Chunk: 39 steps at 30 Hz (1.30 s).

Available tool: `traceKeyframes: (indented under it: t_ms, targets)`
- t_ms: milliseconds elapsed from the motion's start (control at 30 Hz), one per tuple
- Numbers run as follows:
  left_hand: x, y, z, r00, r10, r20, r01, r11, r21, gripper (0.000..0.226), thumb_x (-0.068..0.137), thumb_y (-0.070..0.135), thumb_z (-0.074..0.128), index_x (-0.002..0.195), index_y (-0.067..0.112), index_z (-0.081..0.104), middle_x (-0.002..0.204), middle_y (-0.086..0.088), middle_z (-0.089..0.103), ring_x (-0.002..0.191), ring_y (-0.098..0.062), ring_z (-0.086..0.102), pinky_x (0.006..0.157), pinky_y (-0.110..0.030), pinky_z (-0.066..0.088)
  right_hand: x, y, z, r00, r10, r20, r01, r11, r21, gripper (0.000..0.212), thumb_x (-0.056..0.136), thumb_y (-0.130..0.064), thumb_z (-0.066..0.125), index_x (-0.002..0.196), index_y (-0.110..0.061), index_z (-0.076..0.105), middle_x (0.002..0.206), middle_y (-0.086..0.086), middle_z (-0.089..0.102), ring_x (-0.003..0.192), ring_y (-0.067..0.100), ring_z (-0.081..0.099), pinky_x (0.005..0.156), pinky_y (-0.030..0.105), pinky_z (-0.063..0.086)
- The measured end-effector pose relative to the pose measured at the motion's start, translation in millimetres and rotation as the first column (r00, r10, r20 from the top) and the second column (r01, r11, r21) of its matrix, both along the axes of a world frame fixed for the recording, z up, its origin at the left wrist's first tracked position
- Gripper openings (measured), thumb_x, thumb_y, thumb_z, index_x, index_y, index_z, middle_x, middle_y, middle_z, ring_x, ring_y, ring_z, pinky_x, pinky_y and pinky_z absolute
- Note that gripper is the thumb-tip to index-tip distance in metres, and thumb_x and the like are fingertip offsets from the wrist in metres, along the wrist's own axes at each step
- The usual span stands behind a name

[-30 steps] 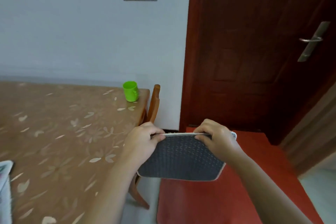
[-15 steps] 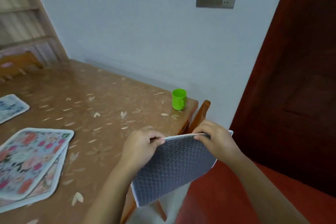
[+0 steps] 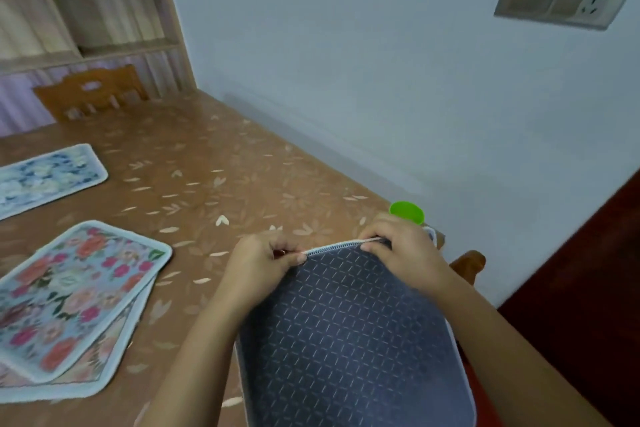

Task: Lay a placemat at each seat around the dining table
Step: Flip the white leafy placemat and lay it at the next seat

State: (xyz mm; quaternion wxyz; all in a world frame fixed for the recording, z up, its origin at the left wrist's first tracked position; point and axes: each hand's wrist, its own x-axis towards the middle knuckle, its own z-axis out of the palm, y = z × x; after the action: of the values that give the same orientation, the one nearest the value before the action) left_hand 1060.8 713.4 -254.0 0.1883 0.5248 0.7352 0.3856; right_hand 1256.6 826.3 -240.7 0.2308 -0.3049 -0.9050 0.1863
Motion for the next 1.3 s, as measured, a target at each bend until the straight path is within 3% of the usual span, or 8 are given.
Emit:
traceKeyframes:
  t_ms: [133, 233, 433, 700, 833, 933, 1133, 1300]
  targets:
    - [-26.2, 5.3, -0.3, 0.996, 0.085, -0.010, -0.085, 0.996, -0.016, 0.005, 0.072, 0.013, 0.075, 0.073, 0.017, 0.073, 0.067, 0.005, 0.063, 0.062, -0.006, 0.054, 0.051, -0.006, 0.034, -33.4, 17.7, -1.2, 0.995, 0.101, -0.004, -0.101, 0.995, -0.019, 0.005, 0.079, -0.006, 0.066, 0.083, -0.007, 0.067, 0.080, -0.003, 0.058, 0.076, 0.011, 0.051, 0.070, 0.021, 0.036]
    - [-44.0, 6.3, -3.2, 0.987, 0.159, -0.033, -0.161, 0.985, -0.056, 0.002, 0.073, 0.016, 0.074, 0.074, 0.017, 0.072, 0.069, 0.002, 0.064, 0.066, -0.012, 0.056, 0.054, -0.015, 0.036, -59.7, 29.8, -5.9, 0.985, 0.172, 0.003, -0.171, 0.984, -0.046, 0.005, 0.079, -0.006, 0.066, 0.084, -0.007, 0.067, 0.082, 0.003, 0.061, 0.079, 0.016, 0.053, 0.073, 0.030, 0.040]
    - [-79.8, 8.2, 2.8, 0.947, 0.310, -0.080, -0.314, 0.948, -0.045, 0.007, 0.073, 0.016, 0.074, 0.068, 0.019, 0.071, 0.062, 0.010, 0.059, 0.063, -0.011, 0.054, 0.054, -0.023, 0.037, -119.1, 58.4, -10.0, 0.961, 0.275, -0.024, -0.276, 0.956, -0.102, 0.005, 0.080, -0.010, 0.066, 0.083, -0.013, 0.068, 0.079, -0.009, 0.056, 0.076, 0.009, 0.051, 0.066, 0.008, 0.034]
    - [-113.9, 51.7, 29.5, 0.834, 0.502, -0.231, -0.478, 0.865, 0.154, 0.003, 0.076, 0.016, 0.071, 0.078, 0.015, 0.073, 0.079, -0.003, 0.068, 0.074, -0.017, 0.058, 0.065, -0.027, 0.041, -188.4, 111.4, 4.8, 0.931, 0.288, -0.226, -0.302, 0.953, -0.030, 0.005, 0.081, -0.008, 0.064, 0.080, -0.011, 0.067, 0.080, -0.002, 0.056, 0.078, 0.015, 0.052, 0.069, 0.018, 0.034]
    - [-106.0, 67.6, 0.6, 0.797, 0.586, -0.143, -0.556, 0.806, 0.204, 0.005, 0.074, 0.010, 0.072, 0.078, 0.012, 0.072, 0.077, -0.003, 0.066, 0.072, -0.015, 0.055, 0.064, -0.024, 0.040, -195.7, 131.7, -18.8, 0.905, 0.301, -0.300, -0.335, 0.940, -0.070, 0.007, 0.077, -0.005, 0.068, 0.082, -0.009, 0.068, 0.080, -0.002, 0.055, 0.079, 0.016, 0.053, 0.072, 0.025, 0.038]
    - [-88.6, 69.2, -44.2, 0.804, 0.592, -0.064, -0.580, 0.803, 0.135, 0.005, 0.074, 0.007, 0.072, 0.076, 0.012, 0.071, 0.074, 0.003, 0.060, 0.072, -0.013, 0.055, 0.065, -0.024, 0.042, -184.6, 138.8, -62.8, 0.914, 0.329, -0.237, -0.370, 0.916, -0.155, 0.011, 0.074, -0.003, 0.070, 0.084, -0.007, 0.069, 0.086, -0.001, 0.060, 0.084, 0.014, 0.055, 0.077, 0.013, 0.037]
    - [-37.4, 60.6, -144.8, 0.800, 0.598, -0.051, -0.599, 0.793, -0.110, 0.004, 0.075, 0.009, 0.071, 0.078, 0.010, 0.070, 0.080, -0.002, 0.062, 0.074, -0.013, 0.052, 0.064, -0.017, 0.035, -143.7, 140.1, -157.4, 0.896, 0.444, 0.020, -0.410, 0.842, -0.351, 0.009, 0.076, -0.004, 0.069, 0.085, -0.002, 0.068, 0.089, 0.012, 0.063, 0.087, 0.025, 0.058, 0.078, 0.026, 0.040]
    - [-2.4, 49.9, -197.2, 0.808, 0.584, -0.070, -0.578, 0.767, -0.278, 0.001, 0.079, 0.014, 0.067, 0.079, 0.013, 0.067, 0.082, -0.002, 0.060, 0.079, -0.018, 0.055, 0.066, -0.023, 0.037, -113.5, 128.7, -208.5, 0.848, 0.507, 0.155, -0.417, 0.819, -0.395, 0.006, 0.078, -0.008, 0.068, 0.084, -0.006, 0.067, 0.086, 0.003, 0.057, 0.088, 0.023, 0.054, 0.077, 0.026, 0.037]
